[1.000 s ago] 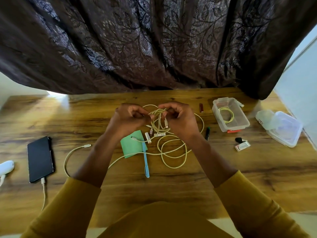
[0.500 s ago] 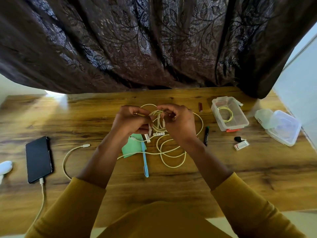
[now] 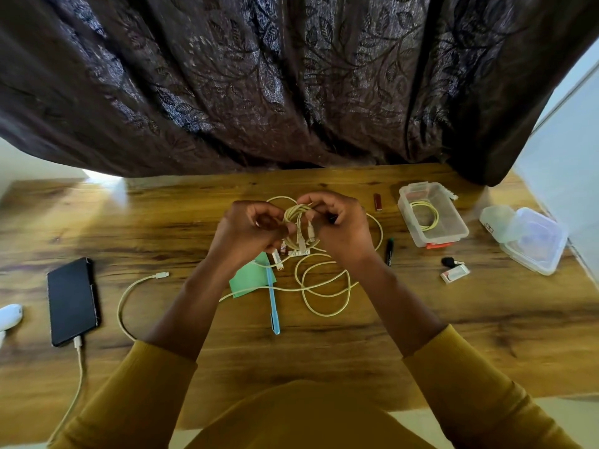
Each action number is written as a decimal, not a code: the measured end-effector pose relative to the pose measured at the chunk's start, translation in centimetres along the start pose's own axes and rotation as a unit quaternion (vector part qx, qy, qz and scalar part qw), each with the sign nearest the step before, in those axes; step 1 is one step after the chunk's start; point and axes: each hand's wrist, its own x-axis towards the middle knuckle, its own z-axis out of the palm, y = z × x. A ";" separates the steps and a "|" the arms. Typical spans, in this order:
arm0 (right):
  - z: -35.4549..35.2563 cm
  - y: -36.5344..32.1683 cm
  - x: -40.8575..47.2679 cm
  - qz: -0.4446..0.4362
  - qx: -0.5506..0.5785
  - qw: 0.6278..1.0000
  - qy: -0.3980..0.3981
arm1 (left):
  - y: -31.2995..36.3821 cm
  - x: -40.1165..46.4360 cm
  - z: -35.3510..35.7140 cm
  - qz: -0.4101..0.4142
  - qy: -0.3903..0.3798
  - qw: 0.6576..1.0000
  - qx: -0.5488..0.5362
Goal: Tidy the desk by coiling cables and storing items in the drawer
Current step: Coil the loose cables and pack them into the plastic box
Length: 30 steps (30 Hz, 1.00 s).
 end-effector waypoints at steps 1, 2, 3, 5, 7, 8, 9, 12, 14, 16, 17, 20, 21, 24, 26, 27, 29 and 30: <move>-0.1 -0.1 0.1 0.007 0.007 1.000 -0.004 | -0.2 0.1 0.0 0.023 0.008 0.999 0.027; -0.1 -0.1 0.1 0.012 0.013 1.000 -0.009 | -0.3 0.2 0.0 0.045 0.014 0.998 0.050; -0.2 -0.2 0.2 0.014 0.017 1.000 -0.014 | -0.4 0.3 0.0 0.065 0.021 0.995 0.071; -0.1 -0.5 0.2 0.020 0.016 0.999 -0.021 | -0.4 0.1 0.2 0.101 0.045 0.989 0.093; -0.1 -0.7 0.2 0.026 0.016 0.999 -0.025 | -0.3 -0.1 0.4 0.127 0.071 0.983 0.110; -0.1 -0.8 0.1 0.028 0.016 0.999 -0.027 | -0.4 -0.1 0.5 0.139 0.079 0.980 0.120; 0.0 -0.9 0.1 0.030 0.016 0.999 -0.028 | -0.4 -0.1 0.7 0.152 0.085 0.976 0.134; 0.0 -1.1 0.0 0.029 0.016 0.999 -0.030 | -0.5 0.0 1.0 0.195 0.101 0.958 0.183; 0.0 -1.3 -0.1 0.024 0.015 0.999 -0.037 | -0.5 0.1 1.3 0.226 0.097 0.945 0.215; 0.0 -1.6 -0.3 0.016 0.011 0.999 -0.042 | -0.7 0.3 1.4 0.246 0.085 0.934 0.245; 0.1 -1.7 -0.4 0.013 0.009 0.999 -0.041 | -0.8 0.5 1.4 0.243 0.082 0.932 0.254; -0.2 -1.4 -0.4 0.013 0.017 0.999 -0.032 | -1.1 0.9 0.9 0.191 0.048 0.951 0.238; -0.3 -1.2 -0.3 0.013 0.015 0.999 -0.027 | -1.0 0.9 0.6 0.171 0.027 0.960 0.220; -0.6 -0.7 -0.3 0.017 0.014 1.000 -0.010 | -0.9 0.9 0.0 0.149 -0.013 0.969 0.195; -0.8 -0.5 -0.3 0.021 0.016 1.000 -0.002 | -1.1 1.1 -0.3 0.152 -0.011 0.968 0.198; -0.8 -0.4 -0.3 0.021 0.016 1.000 0.001 | -1.2 1.2 -0.4 0.150 -0.014 0.970 0.192; -0.9 -0.4 -0.3 0.020 0.015 1.000 0.001 | -1.2 1.3 -0.3 0.136 -0.031 0.976 0.169; -1.0 -0.4 -0.2 0.020 0.015 1.000 0.000 | -1.1 1.3 -0.3 0.122 -0.038 0.979 0.157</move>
